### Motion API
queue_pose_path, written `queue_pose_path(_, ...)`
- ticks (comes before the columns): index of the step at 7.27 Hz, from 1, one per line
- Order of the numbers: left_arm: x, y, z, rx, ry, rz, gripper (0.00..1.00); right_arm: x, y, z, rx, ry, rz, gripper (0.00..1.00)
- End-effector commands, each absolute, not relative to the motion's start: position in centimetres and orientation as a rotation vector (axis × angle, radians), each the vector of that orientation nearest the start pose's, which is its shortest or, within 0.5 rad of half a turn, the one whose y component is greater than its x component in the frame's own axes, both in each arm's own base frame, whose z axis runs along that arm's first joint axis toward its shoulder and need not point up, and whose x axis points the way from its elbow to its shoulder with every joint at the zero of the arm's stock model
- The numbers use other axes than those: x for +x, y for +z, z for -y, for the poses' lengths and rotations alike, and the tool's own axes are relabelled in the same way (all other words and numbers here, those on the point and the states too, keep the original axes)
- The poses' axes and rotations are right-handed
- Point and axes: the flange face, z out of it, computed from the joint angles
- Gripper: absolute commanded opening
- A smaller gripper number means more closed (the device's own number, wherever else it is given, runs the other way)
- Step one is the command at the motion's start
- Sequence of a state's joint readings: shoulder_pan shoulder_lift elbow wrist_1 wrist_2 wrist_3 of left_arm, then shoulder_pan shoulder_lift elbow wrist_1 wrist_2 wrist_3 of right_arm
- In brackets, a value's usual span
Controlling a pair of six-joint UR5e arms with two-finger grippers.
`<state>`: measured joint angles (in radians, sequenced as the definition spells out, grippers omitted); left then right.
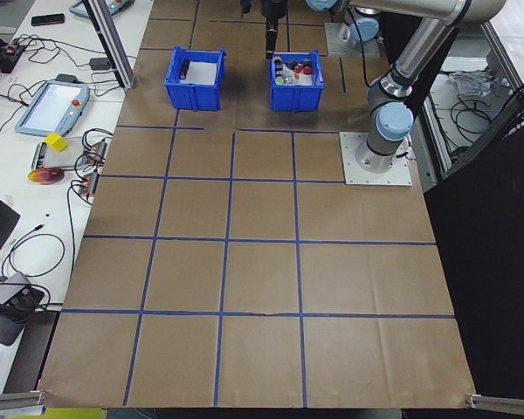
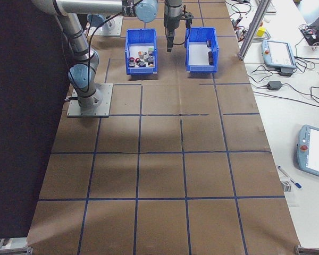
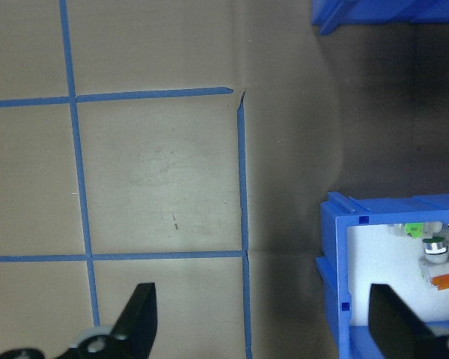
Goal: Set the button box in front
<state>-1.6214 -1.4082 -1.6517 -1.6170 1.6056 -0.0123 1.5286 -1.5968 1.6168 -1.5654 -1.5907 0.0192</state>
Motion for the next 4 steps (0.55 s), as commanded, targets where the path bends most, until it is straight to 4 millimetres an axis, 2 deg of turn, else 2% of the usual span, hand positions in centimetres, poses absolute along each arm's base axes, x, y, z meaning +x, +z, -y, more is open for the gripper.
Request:
queue_pose_path(1, -15.11, 51.79, 41.83, 0.059, -0.059, -3.106, 0.99, 11.19, 47.96, 48.17, 0.097, 0.034, -3.155, 1.0)
queue_pose_path(4, -15.03, 51.82, 41.82, 0.056, -0.054, -3.105, 0.99, 11.23, 48.01, 47.54, 0.089, 0.032, -3.154, 1.0)
